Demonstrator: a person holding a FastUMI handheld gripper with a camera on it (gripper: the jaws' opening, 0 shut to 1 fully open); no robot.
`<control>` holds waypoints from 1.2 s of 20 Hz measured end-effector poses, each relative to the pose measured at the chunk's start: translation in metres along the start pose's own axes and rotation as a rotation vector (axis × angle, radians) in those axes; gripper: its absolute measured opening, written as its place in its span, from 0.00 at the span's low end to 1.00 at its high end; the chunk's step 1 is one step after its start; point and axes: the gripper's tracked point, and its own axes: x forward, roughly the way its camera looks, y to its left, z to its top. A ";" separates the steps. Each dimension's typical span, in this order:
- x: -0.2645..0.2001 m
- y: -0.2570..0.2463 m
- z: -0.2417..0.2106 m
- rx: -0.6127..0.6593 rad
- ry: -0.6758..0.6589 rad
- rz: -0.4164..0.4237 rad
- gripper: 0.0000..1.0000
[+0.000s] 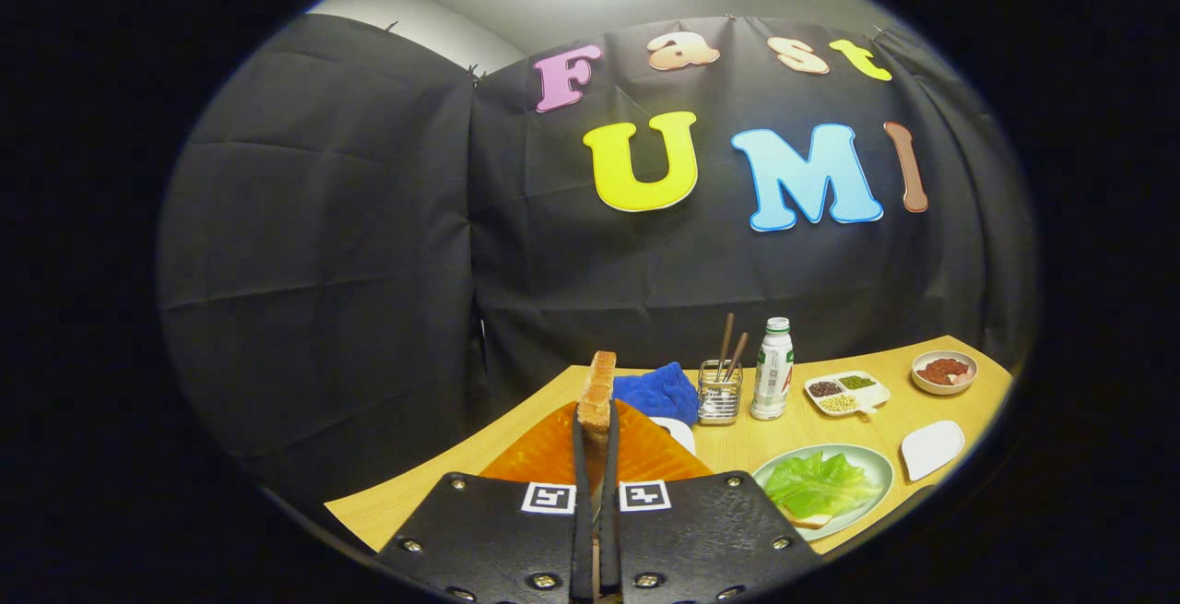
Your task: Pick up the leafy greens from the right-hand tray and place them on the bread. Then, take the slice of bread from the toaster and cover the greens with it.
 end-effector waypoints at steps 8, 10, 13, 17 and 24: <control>-0.015 -0.060 0.025 0.027 -0.041 -0.079 0.03; -0.019 -0.082 0.020 0.027 -0.034 -0.105 0.03; -0.023 -0.111 0.007 0.036 -0.005 -0.131 0.03; -0.031 -0.145 -0.002 0.007 0.003 -0.177 0.03; -0.037 -0.179 -0.023 -0.029 0.040 -0.204 0.03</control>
